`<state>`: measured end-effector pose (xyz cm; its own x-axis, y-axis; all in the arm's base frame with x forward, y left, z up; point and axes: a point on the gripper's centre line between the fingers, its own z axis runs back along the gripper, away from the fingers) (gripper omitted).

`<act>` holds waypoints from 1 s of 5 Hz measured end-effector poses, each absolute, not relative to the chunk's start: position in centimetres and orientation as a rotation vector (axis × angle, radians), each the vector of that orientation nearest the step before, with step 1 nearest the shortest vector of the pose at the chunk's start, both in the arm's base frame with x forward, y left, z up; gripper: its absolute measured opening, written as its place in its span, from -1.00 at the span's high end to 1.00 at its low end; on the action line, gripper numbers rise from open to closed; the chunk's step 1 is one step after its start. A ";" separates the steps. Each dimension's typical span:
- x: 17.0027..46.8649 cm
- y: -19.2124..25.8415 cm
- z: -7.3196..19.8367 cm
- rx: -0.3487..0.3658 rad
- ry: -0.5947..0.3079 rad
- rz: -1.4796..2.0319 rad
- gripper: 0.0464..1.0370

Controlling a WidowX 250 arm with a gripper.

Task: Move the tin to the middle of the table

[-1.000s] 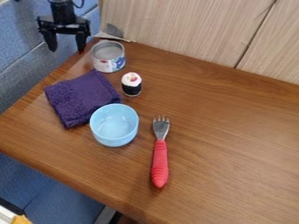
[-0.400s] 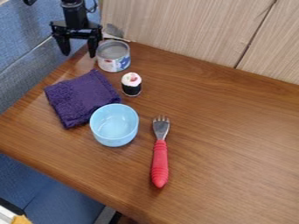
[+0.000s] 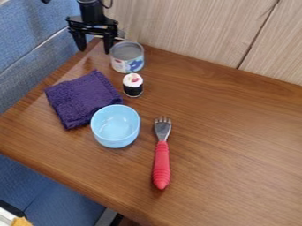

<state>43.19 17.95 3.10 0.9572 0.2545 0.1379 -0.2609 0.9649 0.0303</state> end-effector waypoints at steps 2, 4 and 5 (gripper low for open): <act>43.8 14.6 2.3 0.021 -0.110 0.165 -0.93; 43.9 11.1 1.4 -0.001 -0.090 0.074 -0.93; 43.9 9.1 1.3 -0.020 -0.078 0.019 -0.93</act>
